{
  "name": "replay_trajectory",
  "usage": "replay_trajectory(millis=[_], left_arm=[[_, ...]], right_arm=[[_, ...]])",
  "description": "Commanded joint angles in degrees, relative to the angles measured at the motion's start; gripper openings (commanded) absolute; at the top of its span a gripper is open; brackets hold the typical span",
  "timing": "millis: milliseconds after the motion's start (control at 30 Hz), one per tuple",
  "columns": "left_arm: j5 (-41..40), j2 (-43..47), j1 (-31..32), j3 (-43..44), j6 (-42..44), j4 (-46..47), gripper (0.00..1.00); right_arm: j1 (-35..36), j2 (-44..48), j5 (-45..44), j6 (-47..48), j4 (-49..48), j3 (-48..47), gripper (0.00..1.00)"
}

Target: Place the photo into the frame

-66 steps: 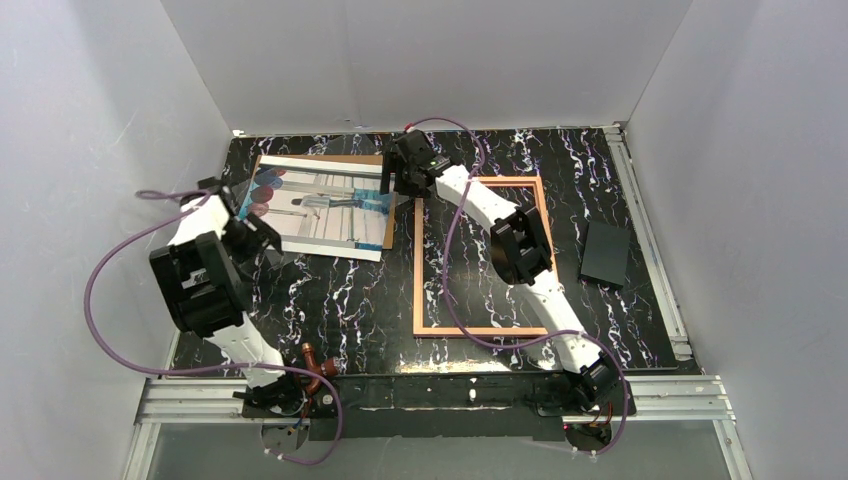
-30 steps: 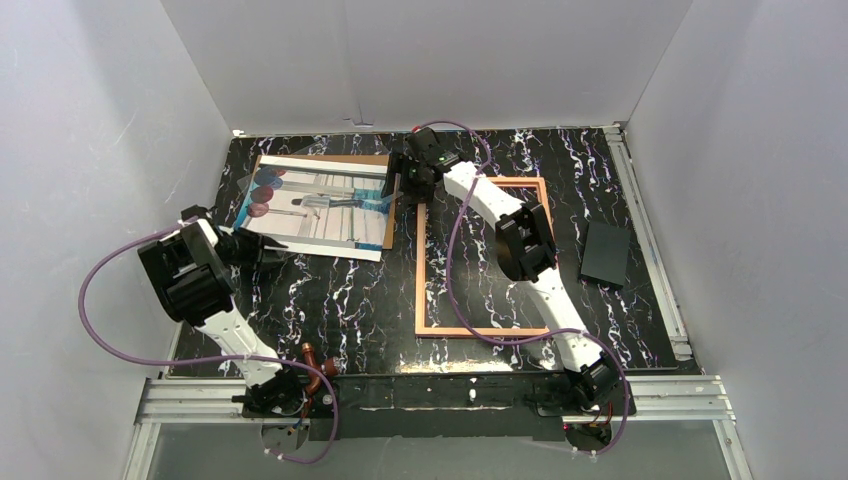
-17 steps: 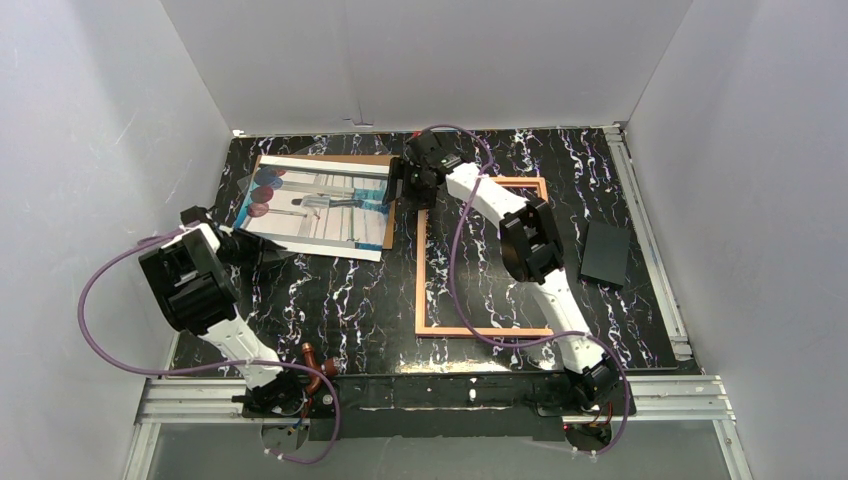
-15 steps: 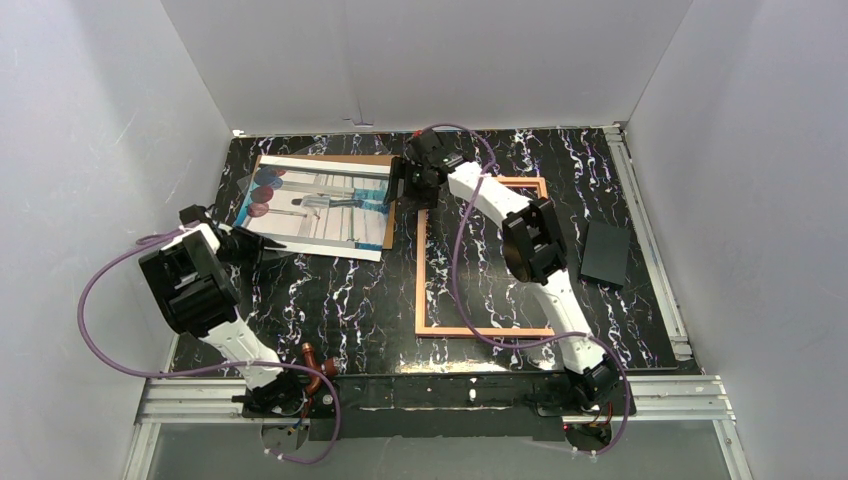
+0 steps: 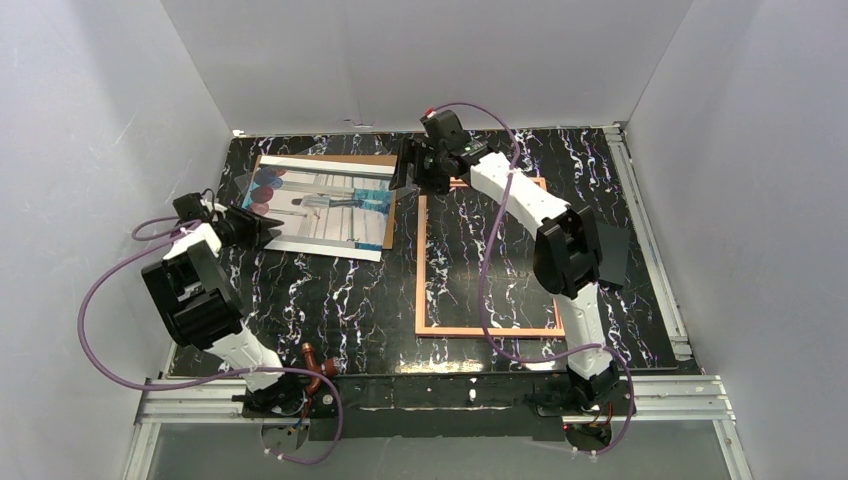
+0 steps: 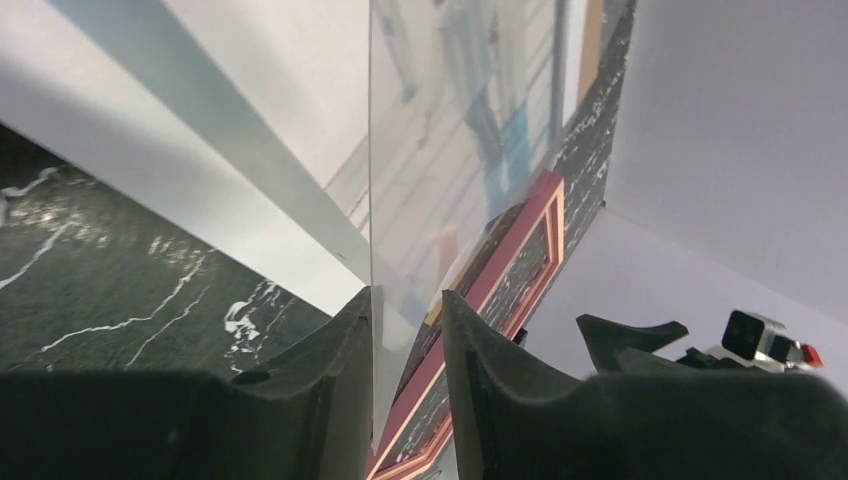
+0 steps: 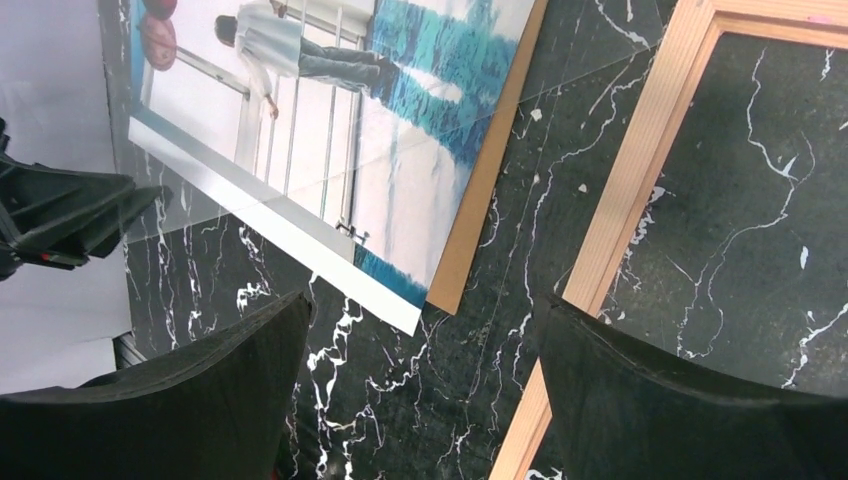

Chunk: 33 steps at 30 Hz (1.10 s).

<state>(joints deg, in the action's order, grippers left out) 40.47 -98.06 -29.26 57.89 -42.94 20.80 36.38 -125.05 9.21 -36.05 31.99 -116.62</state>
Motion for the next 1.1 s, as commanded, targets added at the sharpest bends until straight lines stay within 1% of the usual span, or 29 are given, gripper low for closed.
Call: replay_trajectory(millis=[0,133,233,400,500,633,733,933,1067], left_arm=[[4.8,3.5,1.2,-0.8,-1.2,-0.1,0.25],[3.0,5.9,1.3,-1.8,0.0,-3.1,0.14],[1.5,8.2,1.3,-2.8,0.6,-4.9,0.09],[1.3,10.7,1.2,-2.5,0.2,-8.1,0.00],[1.0,13.5,1.3,-3.8,-0.8,-9.4,0.00],[-0.2,18.2,1.3,-5.1,0.0,-14.3,0.00],[1.0,21.8,1.4,-7.6,-2.3,-15.1,0.00],[1.3,31.0,1.4,-15.0,-7.7,-15.5,0.00],[1.2,36.8,1.5,-17.9,-10.3,-16.8,0.00]], right_arm=[[-0.2,2.3,0.8,-0.1,0.4,3.1,0.91],[-0.2,3.1,2.0,-1.4,0.4,5.1,0.90],[-0.1,4.1,2.2,-1.7,0.2,6.8,0.90],[-0.1,6.7,3.6,-2.4,0.2,10.2,0.90],[-0.1,9.0,4.7,-4.0,-0.5,13.3,0.90],[0.3,12.1,8.0,-7.6,-2.1,18.6,0.91],[1.3,15.4,10.4,-10.7,-4.5,23.0,0.91],[4.7,22.4,12.2,-20.2,-14.9,34.7,0.92],[7.8,25.1,12.5,-27.6,-23.4,42.2,0.92]])
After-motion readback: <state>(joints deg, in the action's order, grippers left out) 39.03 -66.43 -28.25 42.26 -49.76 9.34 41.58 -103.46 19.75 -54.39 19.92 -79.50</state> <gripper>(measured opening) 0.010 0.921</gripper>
